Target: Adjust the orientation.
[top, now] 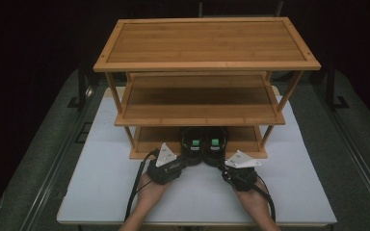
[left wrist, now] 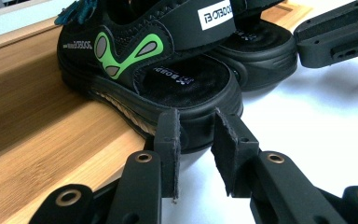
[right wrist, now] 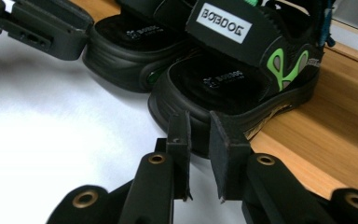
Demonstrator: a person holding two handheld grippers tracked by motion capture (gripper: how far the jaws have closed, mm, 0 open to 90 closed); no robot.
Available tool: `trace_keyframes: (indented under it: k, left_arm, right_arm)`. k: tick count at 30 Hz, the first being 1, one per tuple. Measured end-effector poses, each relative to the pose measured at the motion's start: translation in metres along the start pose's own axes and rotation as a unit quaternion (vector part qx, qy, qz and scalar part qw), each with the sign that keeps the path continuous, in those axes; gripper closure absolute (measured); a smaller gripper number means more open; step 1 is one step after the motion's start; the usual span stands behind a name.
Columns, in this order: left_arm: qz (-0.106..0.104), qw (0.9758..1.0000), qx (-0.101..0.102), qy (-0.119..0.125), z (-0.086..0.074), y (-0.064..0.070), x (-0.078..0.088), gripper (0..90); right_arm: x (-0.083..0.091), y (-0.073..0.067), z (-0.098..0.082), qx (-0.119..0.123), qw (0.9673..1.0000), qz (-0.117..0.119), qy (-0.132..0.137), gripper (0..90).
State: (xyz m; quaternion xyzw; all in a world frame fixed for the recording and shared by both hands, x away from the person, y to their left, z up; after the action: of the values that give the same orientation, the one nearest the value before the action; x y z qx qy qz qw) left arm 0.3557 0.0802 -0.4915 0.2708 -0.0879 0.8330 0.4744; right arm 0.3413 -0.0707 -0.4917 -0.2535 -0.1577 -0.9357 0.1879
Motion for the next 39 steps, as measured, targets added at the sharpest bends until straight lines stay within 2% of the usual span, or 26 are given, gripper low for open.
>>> trace_keyframes:
  k: [4,9,16,23,28,39]
  left_arm:
    - [0.014,0.9999,-0.003,-0.003,0.003,-0.004,-0.004,70.7]
    - [0.026,0.9996,0.007,0.006,0.005,-0.009,-0.007,70.6]
    - [0.042,0.9991,-0.001,0.0,0.009,-0.016,-0.013,70.3]
    - [0.047,0.9989,0.008,0.004,0.011,-0.021,-0.017,70.1]
    - [0.054,0.9985,0.01,0.0,0.013,-0.025,-0.021,69.8]
    - [0.053,0.9983,0.023,0.007,0.013,-0.03,-0.023,67.0]
  right_arm:
    - [-0.005,0.004,0.002,0.0,0.9999,-0.014,0.004,77.5]
    - [-0.011,0.005,0.004,-0.003,0.9998,-0.019,0.006,77.4]
    - [-0.019,0.009,0.007,-0.003,0.9994,-0.033,0.007,77.2]
    - [-0.026,0.013,0.009,0.005,0.9991,-0.042,0.009,76.9]
    - [-0.031,0.015,0.011,0.001,0.9988,-0.049,0.006,76.3]
    - [-0.036,0.018,0.012,-0.001,0.9987,-0.052,0.004,72.6]
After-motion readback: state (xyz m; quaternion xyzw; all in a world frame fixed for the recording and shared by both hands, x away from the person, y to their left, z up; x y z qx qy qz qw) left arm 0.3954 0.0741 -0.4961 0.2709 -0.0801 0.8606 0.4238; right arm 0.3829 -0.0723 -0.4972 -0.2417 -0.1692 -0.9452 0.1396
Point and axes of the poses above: each handheld gripper's, and its own axes: x roughly backward along the jaws, z roughly out of its top, y roughly to its right, the point moved 10 cm from there along -x, roughly forward along the jaws, and after that the axes turned 12 degrees about -z, right-handed, at the moved point
